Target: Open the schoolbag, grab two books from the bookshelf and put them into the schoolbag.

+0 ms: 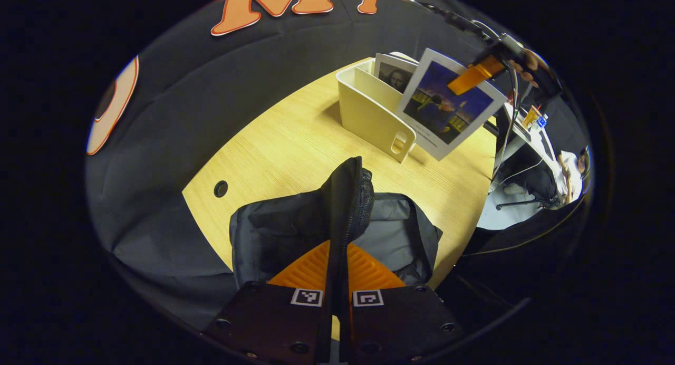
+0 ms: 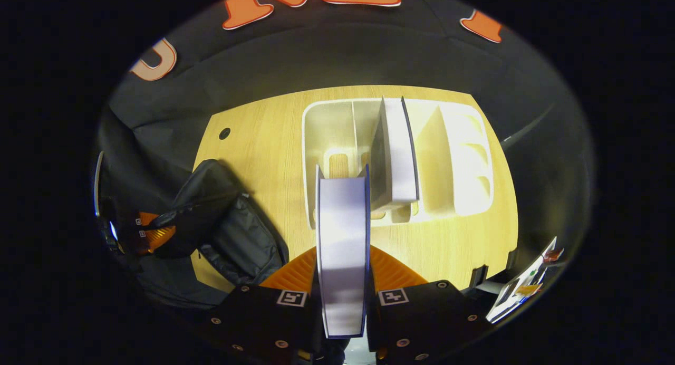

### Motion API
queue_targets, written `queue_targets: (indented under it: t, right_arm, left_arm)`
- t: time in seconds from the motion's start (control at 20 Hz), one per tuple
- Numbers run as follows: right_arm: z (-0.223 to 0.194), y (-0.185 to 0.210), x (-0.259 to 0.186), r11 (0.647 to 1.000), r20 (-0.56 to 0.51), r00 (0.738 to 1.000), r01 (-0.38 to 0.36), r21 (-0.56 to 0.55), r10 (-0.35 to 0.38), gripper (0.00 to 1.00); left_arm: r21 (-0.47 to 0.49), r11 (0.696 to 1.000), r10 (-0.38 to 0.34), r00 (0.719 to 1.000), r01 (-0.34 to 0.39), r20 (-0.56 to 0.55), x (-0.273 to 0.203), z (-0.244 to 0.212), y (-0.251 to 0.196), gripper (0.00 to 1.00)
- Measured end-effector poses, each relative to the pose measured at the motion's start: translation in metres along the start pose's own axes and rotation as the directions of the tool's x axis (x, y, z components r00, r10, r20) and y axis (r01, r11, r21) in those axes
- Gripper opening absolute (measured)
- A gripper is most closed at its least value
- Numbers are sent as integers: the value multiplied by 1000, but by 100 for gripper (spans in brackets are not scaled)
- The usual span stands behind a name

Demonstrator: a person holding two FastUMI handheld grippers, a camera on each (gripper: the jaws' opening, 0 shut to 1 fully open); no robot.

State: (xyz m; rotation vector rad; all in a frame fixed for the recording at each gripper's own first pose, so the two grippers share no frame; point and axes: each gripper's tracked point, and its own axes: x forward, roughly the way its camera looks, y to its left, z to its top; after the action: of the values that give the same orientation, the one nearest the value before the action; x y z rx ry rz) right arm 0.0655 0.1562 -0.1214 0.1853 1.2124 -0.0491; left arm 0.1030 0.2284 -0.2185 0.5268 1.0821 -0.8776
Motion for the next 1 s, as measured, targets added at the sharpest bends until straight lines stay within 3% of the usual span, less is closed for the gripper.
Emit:
queue_targets:
  t: [0.25,0.5,0.8,1.0]
  right_arm:
    - [-56,4,-9,994,8,996,-90,54,90,34]
    - [-93,11,-3,958,61,978,-210,195,201,35]
    - [-117,43,-6,865,158,922,-387,321,354,34]
    - [-121,70,6,813,185,881,-473,339,435,34]
  left_arm:
    - [-3,1000,3,1000,-3,1,4,-1,-3,7]
    - [-4,1000,-1,1000,1,16,2,9,-14,7]
    - [-48,999,-7,998,9,56,6,23,-24,7]
    - [-66,998,0,998,5,70,5,29,-23,6]
